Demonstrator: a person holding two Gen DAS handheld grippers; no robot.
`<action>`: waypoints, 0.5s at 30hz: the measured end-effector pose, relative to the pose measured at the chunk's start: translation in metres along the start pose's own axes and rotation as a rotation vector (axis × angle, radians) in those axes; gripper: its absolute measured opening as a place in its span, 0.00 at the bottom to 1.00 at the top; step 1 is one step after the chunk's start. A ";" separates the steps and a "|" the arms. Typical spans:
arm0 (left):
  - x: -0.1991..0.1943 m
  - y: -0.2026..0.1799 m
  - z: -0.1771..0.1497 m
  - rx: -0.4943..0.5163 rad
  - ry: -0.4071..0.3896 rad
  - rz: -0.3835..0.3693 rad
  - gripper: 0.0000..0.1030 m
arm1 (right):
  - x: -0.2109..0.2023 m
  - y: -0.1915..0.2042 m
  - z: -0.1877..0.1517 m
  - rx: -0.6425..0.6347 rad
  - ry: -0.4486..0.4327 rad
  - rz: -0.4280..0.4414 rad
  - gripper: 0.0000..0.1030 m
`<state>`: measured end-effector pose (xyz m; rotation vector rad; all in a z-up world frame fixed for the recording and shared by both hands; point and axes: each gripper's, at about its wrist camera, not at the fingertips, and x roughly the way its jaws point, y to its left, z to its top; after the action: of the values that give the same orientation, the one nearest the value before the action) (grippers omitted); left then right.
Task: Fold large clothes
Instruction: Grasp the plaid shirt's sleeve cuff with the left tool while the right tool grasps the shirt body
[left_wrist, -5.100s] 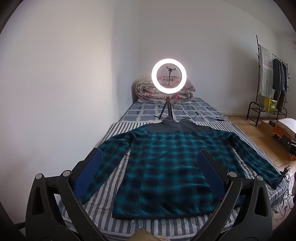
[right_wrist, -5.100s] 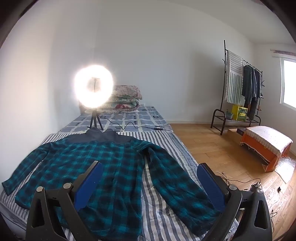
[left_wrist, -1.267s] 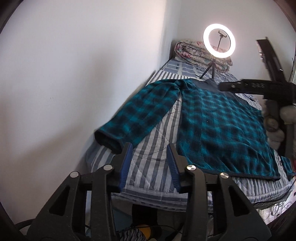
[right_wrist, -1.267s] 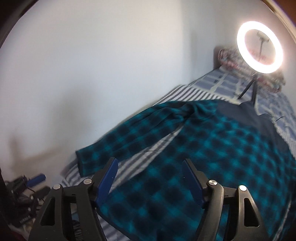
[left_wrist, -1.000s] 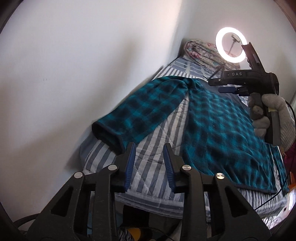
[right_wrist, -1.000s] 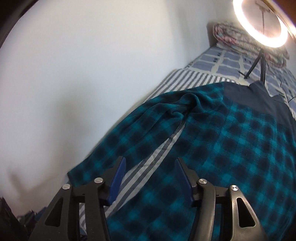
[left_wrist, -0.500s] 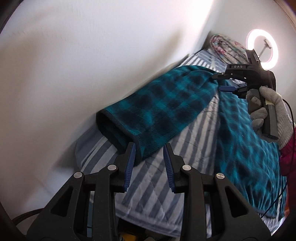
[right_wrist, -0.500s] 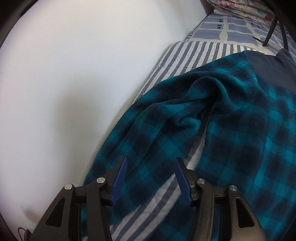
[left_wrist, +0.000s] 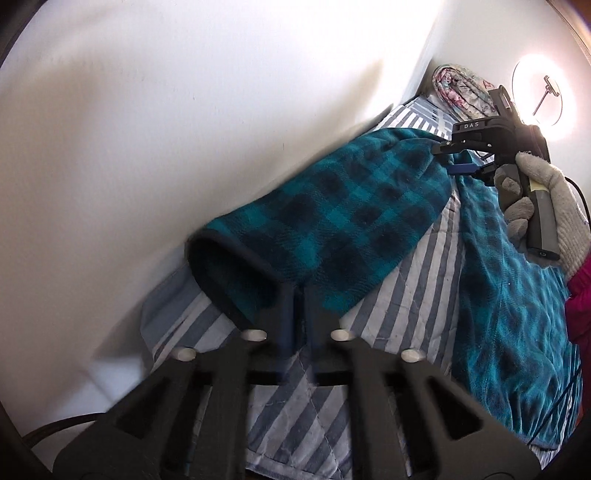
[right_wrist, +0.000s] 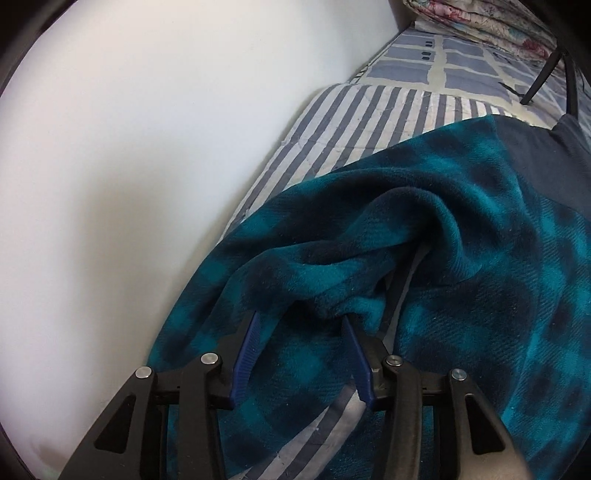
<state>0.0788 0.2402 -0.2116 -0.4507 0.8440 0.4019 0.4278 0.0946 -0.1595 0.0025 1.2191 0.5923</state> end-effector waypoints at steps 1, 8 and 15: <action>-0.002 0.000 0.000 -0.001 -0.011 -0.003 0.01 | 0.000 0.002 0.002 -0.003 -0.004 0.000 0.47; -0.015 -0.004 0.000 0.031 -0.076 0.025 0.00 | 0.020 0.000 0.008 0.005 0.015 0.002 0.08; -0.014 0.006 -0.005 -0.017 -0.030 0.009 0.49 | 0.000 -0.018 0.010 0.003 -0.023 0.028 0.00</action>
<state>0.0648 0.2402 -0.2046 -0.4557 0.8146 0.4228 0.4446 0.0820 -0.1611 0.0289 1.1988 0.6130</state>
